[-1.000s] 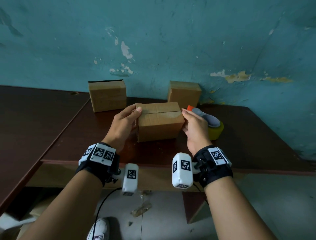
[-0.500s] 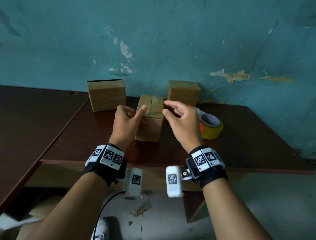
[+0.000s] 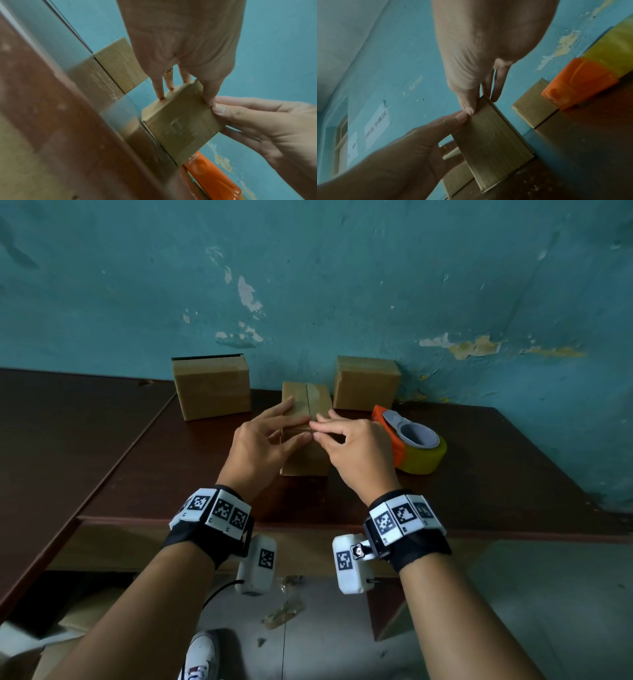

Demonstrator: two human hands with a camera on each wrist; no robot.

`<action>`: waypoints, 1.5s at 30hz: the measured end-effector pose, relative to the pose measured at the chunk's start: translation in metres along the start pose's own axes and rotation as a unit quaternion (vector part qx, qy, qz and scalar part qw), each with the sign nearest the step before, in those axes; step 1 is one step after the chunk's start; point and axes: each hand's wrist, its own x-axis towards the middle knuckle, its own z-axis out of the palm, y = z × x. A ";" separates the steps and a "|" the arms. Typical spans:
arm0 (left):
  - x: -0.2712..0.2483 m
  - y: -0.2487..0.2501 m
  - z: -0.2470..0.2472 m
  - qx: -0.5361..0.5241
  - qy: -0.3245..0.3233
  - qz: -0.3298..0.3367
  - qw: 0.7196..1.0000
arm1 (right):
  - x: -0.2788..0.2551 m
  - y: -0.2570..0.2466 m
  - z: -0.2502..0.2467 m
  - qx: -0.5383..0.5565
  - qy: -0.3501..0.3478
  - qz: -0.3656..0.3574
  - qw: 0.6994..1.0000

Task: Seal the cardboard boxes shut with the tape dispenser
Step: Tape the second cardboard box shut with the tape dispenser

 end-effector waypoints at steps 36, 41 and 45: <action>0.003 0.005 0.006 0.030 0.073 -0.023 0.997 | 0.021 0.048 -0.048 -0.237 0.113 0.298 0.918; 0.004 0.004 0.005 0.011 0.076 -0.032 0.997 | 0.022 0.069 -0.047 -0.284 0.024 0.333 0.899; 0.005 0.006 0.007 0.003 0.084 -0.042 0.996 | 0.023 0.077 -0.044 -0.308 -0.004 0.330 0.893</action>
